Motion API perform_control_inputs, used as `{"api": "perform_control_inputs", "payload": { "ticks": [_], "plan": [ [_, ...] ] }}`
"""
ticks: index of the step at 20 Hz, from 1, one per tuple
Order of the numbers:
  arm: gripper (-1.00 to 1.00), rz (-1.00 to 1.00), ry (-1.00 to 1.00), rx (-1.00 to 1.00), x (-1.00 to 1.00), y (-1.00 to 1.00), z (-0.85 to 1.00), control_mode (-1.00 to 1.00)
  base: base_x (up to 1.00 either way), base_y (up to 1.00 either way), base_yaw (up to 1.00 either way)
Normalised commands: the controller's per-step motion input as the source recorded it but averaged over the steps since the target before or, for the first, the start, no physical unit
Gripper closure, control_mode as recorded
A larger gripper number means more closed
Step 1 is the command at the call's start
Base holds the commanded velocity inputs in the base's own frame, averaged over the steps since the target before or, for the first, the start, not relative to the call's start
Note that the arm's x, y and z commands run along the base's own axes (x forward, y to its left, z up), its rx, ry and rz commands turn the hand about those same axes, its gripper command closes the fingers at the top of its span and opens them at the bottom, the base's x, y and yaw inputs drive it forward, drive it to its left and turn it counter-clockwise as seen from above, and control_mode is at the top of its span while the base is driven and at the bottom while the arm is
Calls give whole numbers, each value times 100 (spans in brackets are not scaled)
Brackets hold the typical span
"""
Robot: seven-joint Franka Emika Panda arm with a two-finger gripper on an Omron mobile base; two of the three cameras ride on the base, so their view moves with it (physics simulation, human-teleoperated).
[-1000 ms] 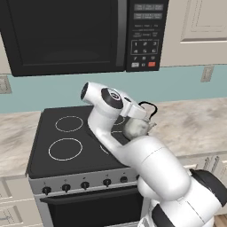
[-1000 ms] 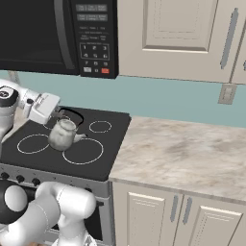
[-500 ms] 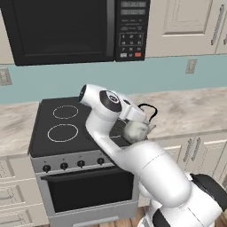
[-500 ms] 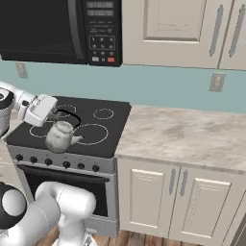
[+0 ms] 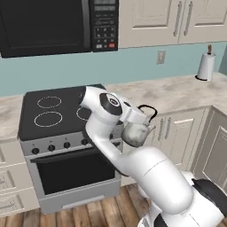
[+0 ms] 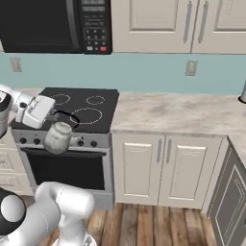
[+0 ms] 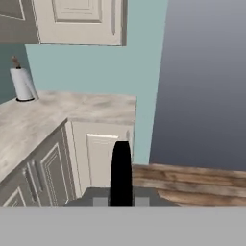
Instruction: The kettle is done boiling. Turn off the stove, then wait for 300 timesteps before moving the kettle to the dining table.
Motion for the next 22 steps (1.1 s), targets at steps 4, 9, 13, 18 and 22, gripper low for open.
{"api": "perform_control_inputs", "payload": {
  "ticks": [4,9,13,18,22],
  "plan": [
    [100,0,0,0,0,0,0,100,-41,10,-38],
    [100,0,0,0,0,0,0,100,-36,19,-45],
    [100,0,0,0,0,0,0,100,-30,26,-51],
    [100,0,0,0,0,0,0,100,-24,29,-53],
    [100,0,0,0,0,0,0,100,-14,27,-55]
  ]
}}
